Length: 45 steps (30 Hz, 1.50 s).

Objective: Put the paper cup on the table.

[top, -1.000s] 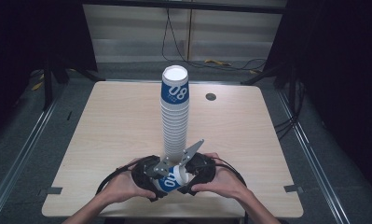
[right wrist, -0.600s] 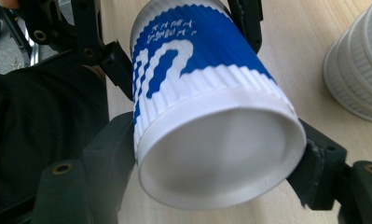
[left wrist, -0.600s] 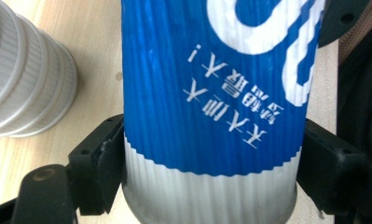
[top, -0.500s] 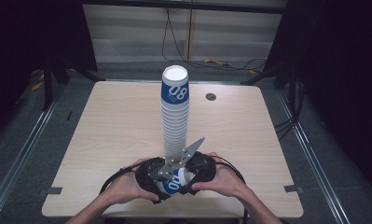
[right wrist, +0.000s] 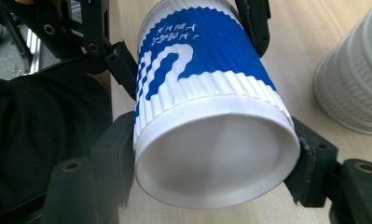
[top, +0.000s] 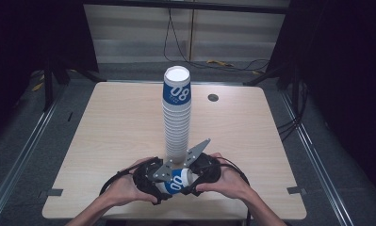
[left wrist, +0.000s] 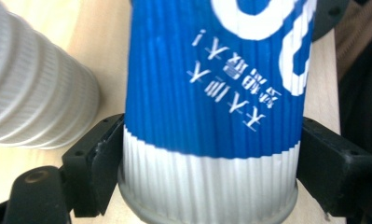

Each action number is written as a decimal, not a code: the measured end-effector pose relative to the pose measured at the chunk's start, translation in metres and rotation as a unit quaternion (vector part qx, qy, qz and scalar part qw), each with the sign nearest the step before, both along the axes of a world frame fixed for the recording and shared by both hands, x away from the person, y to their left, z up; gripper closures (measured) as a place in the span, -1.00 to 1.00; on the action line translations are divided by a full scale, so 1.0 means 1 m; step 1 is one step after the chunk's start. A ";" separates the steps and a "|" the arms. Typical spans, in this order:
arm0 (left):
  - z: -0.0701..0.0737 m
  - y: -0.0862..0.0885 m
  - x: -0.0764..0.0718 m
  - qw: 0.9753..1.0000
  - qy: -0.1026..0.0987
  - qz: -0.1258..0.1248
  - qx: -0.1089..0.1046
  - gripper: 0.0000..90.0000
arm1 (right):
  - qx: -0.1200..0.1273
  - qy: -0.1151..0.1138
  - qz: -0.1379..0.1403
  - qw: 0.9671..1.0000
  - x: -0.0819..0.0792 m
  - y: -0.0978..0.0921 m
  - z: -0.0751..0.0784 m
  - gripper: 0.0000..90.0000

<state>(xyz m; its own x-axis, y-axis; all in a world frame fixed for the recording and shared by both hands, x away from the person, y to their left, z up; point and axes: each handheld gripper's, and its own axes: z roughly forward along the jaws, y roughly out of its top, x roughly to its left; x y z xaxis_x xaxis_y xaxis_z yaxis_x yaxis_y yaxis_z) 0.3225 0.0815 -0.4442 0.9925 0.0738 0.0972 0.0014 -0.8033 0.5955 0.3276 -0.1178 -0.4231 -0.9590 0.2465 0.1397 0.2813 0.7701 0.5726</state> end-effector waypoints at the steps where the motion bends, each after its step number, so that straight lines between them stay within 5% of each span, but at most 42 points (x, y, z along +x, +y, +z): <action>1: 0.000 0.000 0.000 1.000 0.000 0.000 0.000 -0.65 | 0.000 0.000 0.000 1.000 0.000 0.000 0.000 -0.33; 10: 0.005 0.012 0.003 0.999 0.010 0.014 -0.052 -0.65 | 0.015 -0.001 -0.013 1.000 0.002 -0.004 0.001 -0.33; 15: 0.007 0.016 0.003 0.998 0.013 0.018 -0.062 -0.65 | 0.016 0.002 -0.014 1.000 0.000 -0.007 -0.003 -0.33; 19: 0.009 0.022 0.005 0.996 0.026 0.027 -0.087 -0.64 | 0.020 0.002 -0.023 1.000 0.001 -0.011 -0.004 -0.33; 23: 0.017 0.033 0.008 0.989 0.031 0.044 -0.137 -0.65 | 0.030 -0.001 -0.038 0.999 0.001 -0.016 -0.002 -0.33; 25: 0.018 0.036 0.010 0.988 0.029 0.044 -0.142 -0.65 | 0.032 -0.004 -0.044 0.999 0.001 -0.018 -0.002 -0.33; 26: 0.018 0.040 0.011 0.985 0.033 0.054 -0.159 -0.65 | 0.036 -0.001 -0.045 0.998 0.001 -0.019 -0.004 -0.33; 33: 0.015 0.052 0.012 0.979 0.043 0.077 -0.183 -0.65 | 0.046 0.000 -0.056 0.997 0.003 -0.022 -0.008 -0.34; 36: 0.013 0.058 0.013 0.973 0.042 0.091 -0.209 -0.65 | 0.066 -0.002 -0.065 0.996 0.005 -0.025 -0.009 -0.34; 37: 0.013 0.058 0.013 0.973 0.042 0.091 -0.209 -0.65 | 0.069 -0.003 -0.069 0.995 0.005 -0.025 -0.009 -0.34; 40: 0.014 0.065 0.015 0.965 0.051 0.101 -0.235 -0.65 | 0.085 0.001 -0.076 0.993 0.004 -0.029 -0.010 -0.34; 42: 0.014 0.066 0.015 0.963 0.051 0.103 -0.243 -0.65 | 0.094 0.000 -0.077 0.993 0.005 -0.030 -0.011 -0.34; 45: 0.012 0.066 0.015 0.961 0.057 0.103 -0.251 -0.65 | 0.136 0.003 -0.084 0.987 0.005 -0.036 -0.013 -0.34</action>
